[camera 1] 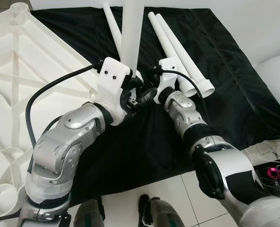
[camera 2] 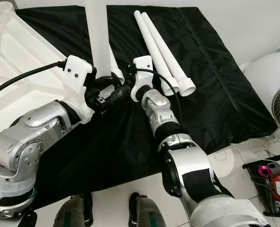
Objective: Building children table
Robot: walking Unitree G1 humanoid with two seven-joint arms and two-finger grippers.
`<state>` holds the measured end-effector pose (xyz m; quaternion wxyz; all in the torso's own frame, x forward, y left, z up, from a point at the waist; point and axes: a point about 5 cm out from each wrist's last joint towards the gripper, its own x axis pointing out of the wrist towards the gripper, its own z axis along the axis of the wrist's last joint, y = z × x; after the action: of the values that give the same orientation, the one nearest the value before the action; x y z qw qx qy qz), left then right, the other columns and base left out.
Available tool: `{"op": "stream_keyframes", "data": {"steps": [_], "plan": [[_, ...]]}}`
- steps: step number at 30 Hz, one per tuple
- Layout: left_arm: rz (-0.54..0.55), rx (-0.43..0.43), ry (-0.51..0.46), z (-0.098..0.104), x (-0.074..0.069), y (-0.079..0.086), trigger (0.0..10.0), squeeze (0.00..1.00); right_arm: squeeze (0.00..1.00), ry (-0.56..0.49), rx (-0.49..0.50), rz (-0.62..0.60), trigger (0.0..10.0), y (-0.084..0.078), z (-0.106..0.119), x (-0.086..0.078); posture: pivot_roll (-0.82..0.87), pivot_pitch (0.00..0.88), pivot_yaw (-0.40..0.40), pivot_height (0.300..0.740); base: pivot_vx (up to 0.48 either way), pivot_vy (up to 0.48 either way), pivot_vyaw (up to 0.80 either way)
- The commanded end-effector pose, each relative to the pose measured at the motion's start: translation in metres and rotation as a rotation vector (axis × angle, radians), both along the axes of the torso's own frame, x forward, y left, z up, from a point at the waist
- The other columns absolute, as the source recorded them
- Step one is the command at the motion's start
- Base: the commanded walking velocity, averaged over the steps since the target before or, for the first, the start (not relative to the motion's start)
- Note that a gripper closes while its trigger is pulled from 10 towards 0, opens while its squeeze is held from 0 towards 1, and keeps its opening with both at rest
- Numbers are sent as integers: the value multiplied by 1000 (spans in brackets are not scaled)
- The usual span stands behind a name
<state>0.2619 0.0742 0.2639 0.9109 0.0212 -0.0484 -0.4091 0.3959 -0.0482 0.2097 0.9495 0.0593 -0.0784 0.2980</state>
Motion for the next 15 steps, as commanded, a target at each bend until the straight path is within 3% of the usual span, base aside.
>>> {"op": "stream_keyframes", "data": {"steps": [1, 8, 15], "plan": [[3, -6, -9, 3, -4, -4, 10000, 0, 0, 41, -5, 14, 10000, 9, -6, -2, 103, 254, -109, 740, 0, 0, 0], [19, -9, -6, 6, -10, -4, 10000, 0, 0, 126, -1, 7, 10000, 31, -16, -6, 142, 290, -108, 740, 0, 0, 0], [27, -7, 0, 7, -11, -1, 10000, 0, 0, 147, -20, -35, 10000, 40, -19, -8, 154, 312, -99, 740, 0, 0, 0]]}}
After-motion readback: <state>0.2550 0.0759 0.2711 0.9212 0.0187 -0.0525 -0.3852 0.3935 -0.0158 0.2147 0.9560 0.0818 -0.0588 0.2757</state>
